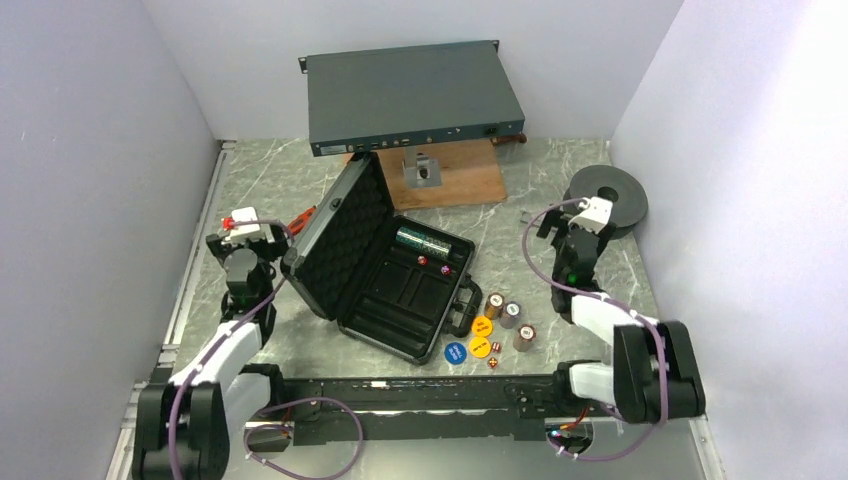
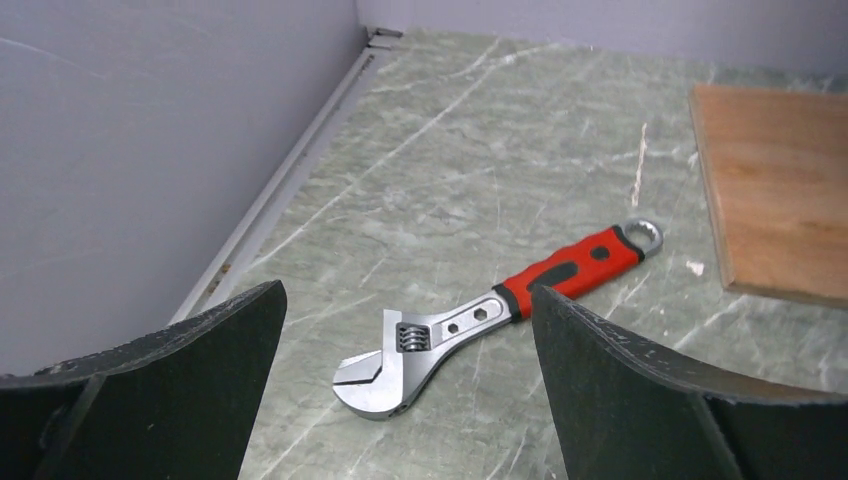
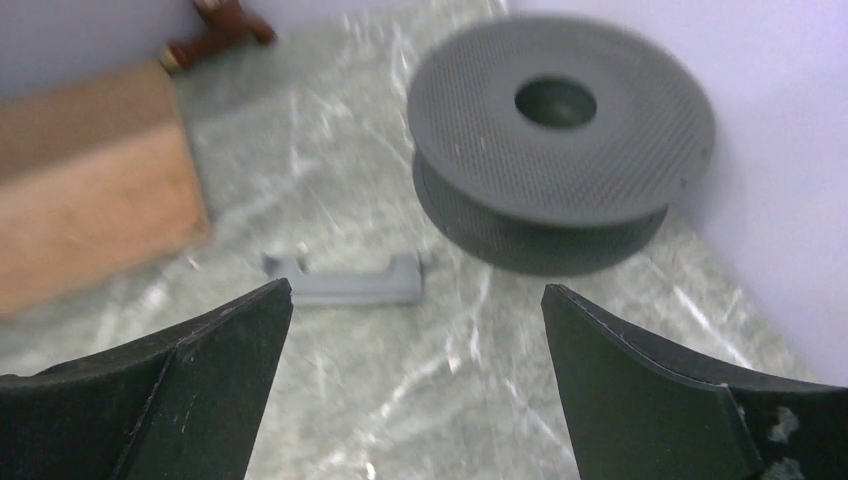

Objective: Pack up texas hold em set

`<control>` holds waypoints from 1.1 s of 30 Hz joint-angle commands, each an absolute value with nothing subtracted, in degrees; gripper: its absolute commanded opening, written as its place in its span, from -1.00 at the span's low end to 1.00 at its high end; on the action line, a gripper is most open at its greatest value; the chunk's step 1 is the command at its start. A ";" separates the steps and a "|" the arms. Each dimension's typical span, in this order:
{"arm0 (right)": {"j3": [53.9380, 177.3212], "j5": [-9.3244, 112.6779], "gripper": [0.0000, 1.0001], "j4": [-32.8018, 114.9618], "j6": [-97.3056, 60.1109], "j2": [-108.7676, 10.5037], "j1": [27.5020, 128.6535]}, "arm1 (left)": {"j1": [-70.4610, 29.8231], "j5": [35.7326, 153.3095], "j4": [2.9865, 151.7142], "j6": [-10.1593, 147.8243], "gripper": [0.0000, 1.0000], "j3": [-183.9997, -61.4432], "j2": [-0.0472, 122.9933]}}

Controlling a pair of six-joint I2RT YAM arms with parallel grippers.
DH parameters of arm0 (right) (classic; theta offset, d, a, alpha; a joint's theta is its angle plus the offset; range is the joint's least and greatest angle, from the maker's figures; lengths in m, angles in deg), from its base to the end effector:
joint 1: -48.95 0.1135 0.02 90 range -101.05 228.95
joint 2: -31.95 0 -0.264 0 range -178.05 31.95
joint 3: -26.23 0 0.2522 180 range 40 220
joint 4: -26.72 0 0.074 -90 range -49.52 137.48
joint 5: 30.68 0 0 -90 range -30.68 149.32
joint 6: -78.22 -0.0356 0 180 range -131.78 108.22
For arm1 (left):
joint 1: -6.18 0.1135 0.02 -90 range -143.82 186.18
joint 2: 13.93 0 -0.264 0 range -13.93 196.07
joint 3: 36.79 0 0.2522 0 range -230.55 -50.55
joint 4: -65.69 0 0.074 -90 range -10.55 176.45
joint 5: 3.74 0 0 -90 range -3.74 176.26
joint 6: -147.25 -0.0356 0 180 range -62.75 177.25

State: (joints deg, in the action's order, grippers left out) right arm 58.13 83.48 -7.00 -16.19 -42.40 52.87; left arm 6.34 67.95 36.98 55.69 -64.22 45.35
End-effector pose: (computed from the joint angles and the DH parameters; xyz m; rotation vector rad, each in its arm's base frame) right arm 0.2406 0.0019 0.1813 0.3173 1.6867 -0.2551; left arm 0.2070 0.0118 0.2015 -0.2262 1.6144 0.2826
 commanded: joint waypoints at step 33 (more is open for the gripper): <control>88.31 69.18 0.76 66.06 -44.88 -25.27 71.27 | 4.69 77.81 114.65 79.94 0.99 -101.45 24.39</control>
